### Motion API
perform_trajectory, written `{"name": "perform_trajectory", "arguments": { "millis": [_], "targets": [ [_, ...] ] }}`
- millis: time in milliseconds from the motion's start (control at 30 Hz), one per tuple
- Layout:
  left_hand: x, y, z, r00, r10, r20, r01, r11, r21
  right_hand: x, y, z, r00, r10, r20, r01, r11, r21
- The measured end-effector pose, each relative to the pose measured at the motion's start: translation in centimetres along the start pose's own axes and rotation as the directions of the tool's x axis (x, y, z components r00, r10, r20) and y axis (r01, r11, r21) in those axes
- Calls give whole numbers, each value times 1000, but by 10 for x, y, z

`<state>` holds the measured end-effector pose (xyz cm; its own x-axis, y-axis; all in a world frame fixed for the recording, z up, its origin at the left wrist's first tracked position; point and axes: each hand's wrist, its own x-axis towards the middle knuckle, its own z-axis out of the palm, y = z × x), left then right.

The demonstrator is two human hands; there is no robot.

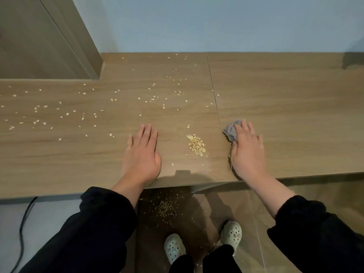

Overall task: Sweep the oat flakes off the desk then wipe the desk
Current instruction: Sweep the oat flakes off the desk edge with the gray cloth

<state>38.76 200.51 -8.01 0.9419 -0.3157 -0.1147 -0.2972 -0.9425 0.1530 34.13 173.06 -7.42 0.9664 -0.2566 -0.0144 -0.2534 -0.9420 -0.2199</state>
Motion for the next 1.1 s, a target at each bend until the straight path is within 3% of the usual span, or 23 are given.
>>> {"name": "perform_trajectory", "arguments": {
  "millis": [133,233,433,533,600,667,733,800,867,967,1100],
  "targets": [
    [2,-1,1,999,4,53,-6,999,43,66,45,-6,973,222,-70,-223,975,-9],
    [4,0,-2,997,-6,78,0,997,71,115,29,-6,960,267,-79,-265,964,32],
    [6,0,-2,995,-16,100,7,996,91,119,-35,10,990,-138,-3,138,990,12],
    [7,2,0,995,-42,85,33,995,96,87,-28,6,896,-434,89,437,900,-9],
    [9,5,1,995,-77,65,71,993,96,82,-7,-4,824,-552,132,550,833,50],
    [10,6,3,992,-109,59,103,990,94,100,19,-10,878,-473,70,460,876,143],
    [11,7,3,990,-133,49,129,989,77,133,43,-9,975,-217,-48,222,951,215],
    [12,7,3,986,-160,47,158,986,54,170,48,-9,997,26,-73,-11,981,192],
    [12,7,2,983,-173,65,169,984,60,194,28,-5,993,102,-62,-95,990,106],
    [11,6,5,985,-169,46,166,984,59,193,-21,7,991,-134,-24,135,989,66],
    [11,6,7,985,-172,29,170,984,50,147,-41,10,847,-517,122,514,856,61]
  ]
}}
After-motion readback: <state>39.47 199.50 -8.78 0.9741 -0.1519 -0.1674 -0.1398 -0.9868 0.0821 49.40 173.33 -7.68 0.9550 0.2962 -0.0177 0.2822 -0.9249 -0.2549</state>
